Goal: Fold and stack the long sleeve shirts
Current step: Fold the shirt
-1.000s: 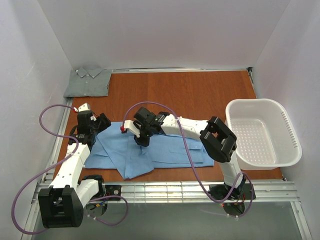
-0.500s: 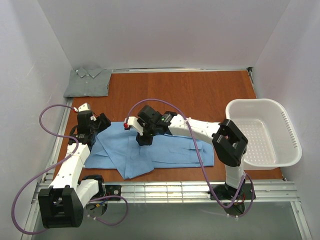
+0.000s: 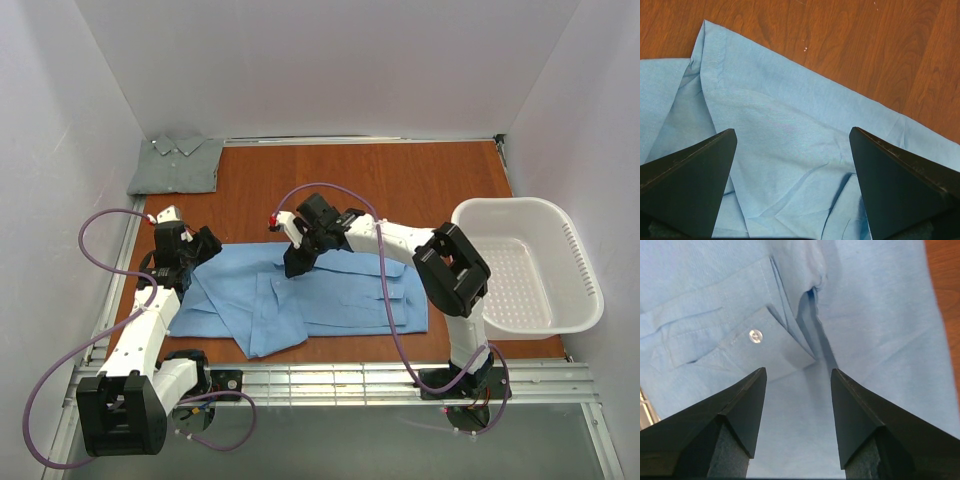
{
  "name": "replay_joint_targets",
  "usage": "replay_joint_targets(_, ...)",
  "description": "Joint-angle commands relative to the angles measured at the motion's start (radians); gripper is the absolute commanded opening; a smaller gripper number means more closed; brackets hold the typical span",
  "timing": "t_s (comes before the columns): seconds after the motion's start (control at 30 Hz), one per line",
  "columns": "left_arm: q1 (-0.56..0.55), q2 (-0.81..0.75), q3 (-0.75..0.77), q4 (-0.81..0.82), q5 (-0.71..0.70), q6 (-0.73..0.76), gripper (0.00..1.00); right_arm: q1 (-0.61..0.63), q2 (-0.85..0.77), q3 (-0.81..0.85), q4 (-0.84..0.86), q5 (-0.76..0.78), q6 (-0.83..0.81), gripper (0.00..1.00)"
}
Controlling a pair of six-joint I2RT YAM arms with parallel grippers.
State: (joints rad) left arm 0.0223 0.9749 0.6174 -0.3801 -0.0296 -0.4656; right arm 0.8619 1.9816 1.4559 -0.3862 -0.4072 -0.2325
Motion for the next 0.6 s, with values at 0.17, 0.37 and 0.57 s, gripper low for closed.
replay_joint_targets(0.17, -0.002, -0.004, 0.008, 0.021, 0.008, 0.016, 0.87, -0.008, 0.034, -0.092, 0.178, -0.068, 0.252, 0.49)
replay_joint_targets(0.37, -0.002, -0.002, 0.007, 0.024, 0.013, 0.016, 0.87, -0.017, 0.060, -0.098, 0.205, -0.099, 0.298, 0.52)
replay_joint_targets(0.57, -0.002, -0.004, 0.007, 0.023, 0.016, 0.018, 0.87, -0.017, 0.094, -0.088, 0.221, -0.136, 0.326, 0.54)
